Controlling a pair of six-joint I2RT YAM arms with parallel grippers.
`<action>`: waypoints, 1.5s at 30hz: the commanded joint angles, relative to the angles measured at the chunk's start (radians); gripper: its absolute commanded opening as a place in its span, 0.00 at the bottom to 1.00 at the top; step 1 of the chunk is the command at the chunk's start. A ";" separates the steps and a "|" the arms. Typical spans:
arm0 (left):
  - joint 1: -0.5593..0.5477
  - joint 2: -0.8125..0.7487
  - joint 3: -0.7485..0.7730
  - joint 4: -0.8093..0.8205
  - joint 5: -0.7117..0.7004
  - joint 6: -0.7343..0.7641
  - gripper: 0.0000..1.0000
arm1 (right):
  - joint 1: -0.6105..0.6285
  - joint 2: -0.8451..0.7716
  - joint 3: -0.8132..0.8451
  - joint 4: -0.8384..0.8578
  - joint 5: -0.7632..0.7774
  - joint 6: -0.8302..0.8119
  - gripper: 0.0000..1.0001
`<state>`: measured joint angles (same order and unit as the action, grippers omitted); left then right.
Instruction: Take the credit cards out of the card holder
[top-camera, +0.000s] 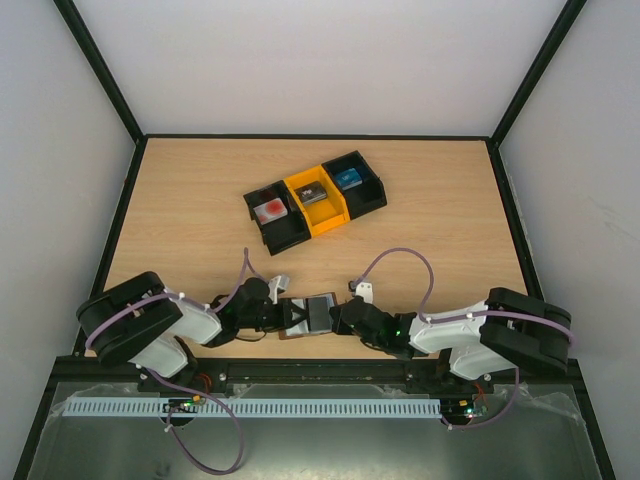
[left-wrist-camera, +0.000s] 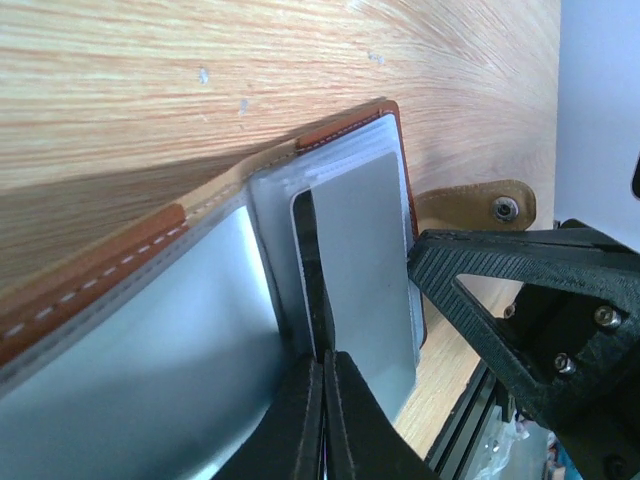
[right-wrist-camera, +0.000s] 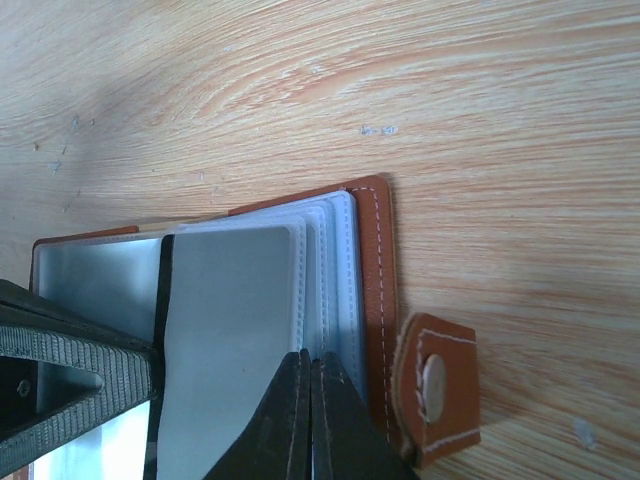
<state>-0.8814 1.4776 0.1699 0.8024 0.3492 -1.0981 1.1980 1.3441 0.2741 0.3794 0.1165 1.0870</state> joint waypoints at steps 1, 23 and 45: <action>0.016 0.038 0.009 0.024 0.023 0.009 0.03 | 0.000 0.051 -0.054 -0.093 0.003 0.023 0.02; 0.045 -0.179 0.017 -0.211 -0.014 0.090 0.03 | 0.001 0.042 -0.104 -0.052 -0.022 0.082 0.02; 0.046 -0.197 -0.030 -0.158 -0.026 0.076 0.05 | 0.000 0.000 0.175 -0.186 -0.119 -0.041 0.17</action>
<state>-0.8410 1.2766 0.1612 0.5945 0.3145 -1.0183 1.1980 1.2644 0.3748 0.2337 0.0021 1.0981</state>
